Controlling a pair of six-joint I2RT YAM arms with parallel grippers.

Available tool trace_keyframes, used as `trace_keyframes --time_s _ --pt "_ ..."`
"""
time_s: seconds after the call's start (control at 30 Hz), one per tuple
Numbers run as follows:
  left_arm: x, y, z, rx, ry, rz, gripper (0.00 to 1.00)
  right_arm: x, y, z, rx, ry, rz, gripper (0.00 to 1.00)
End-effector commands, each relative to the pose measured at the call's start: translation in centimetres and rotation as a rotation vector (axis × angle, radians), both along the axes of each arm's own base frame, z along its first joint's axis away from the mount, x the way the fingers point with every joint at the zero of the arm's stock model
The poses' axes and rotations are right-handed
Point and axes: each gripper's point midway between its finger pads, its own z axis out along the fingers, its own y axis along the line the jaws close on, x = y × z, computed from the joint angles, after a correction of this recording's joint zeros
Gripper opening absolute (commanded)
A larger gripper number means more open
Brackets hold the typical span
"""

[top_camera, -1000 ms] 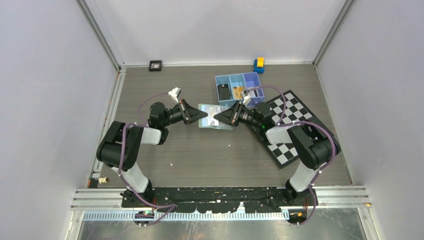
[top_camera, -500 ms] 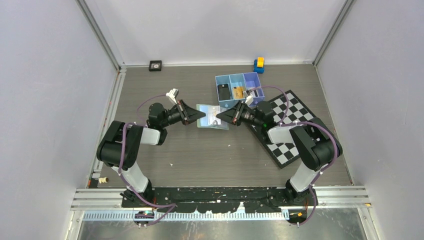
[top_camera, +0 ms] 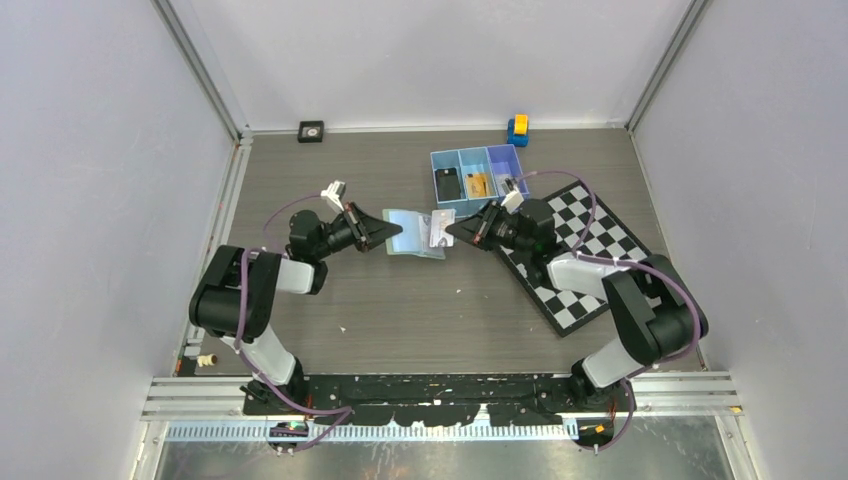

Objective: Take the credit cards out of the card holder
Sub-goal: Remove the credit card from the card holder, then move the storage box to the center of the board.

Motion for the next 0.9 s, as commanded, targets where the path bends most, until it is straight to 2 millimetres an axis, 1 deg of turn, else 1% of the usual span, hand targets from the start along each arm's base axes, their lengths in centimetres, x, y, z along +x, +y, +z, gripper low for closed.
trace_keyframes --time_s 0.0,0.13,0.33,0.47,0.6,0.63,0.67,0.7,0.77,0.87 --pt "0.1 0.5 2.4 -0.006 -0.110 0.027 0.00 0.8 -2.0 0.2 -0.116 -0.051 -0.103 0.01" --pt "0.1 0.7 2.8 0.006 -0.139 0.035 0.00 1.1 -2.8 0.5 -0.180 -0.052 -0.131 0.01" --pt "-0.1 1.0 2.4 0.050 -0.135 0.058 0.00 1.5 -3.9 2.4 -0.248 -0.100 -0.167 0.00" --pt "-0.2 1.3 2.3 0.089 -0.139 0.072 0.00 2.6 -5.9 2.9 -0.370 -0.082 -0.247 0.00" --pt "0.0 1.7 1.6 0.154 -0.131 0.103 0.00 4.0 -7.2 3.9 -0.408 -0.054 -0.308 0.00" --pt "0.0 1.8 1.4 0.173 -0.127 0.109 0.00 4.3 -7.7 3.7 -0.431 -0.025 -0.326 0.00" --pt "0.0 1.9 1.0 0.192 -0.110 0.114 0.00 4.7 -8.0 3.9 -0.447 -0.010 -0.335 0.00" --pt "0.0 2.0 1.0 0.208 -0.112 0.120 0.00 5.4 -8.3 4.6 -0.461 -0.009 -0.347 0.00" --pt "0.0 2.2 0.9 0.236 -0.111 0.133 0.00 6.3 -9.1 5.0 -0.506 0.005 -0.360 0.01" --pt "0.0 2.4 1.0 0.258 -0.119 0.147 0.00 7.6 -10.3 6.1 -0.576 -0.013 -0.362 0.00"
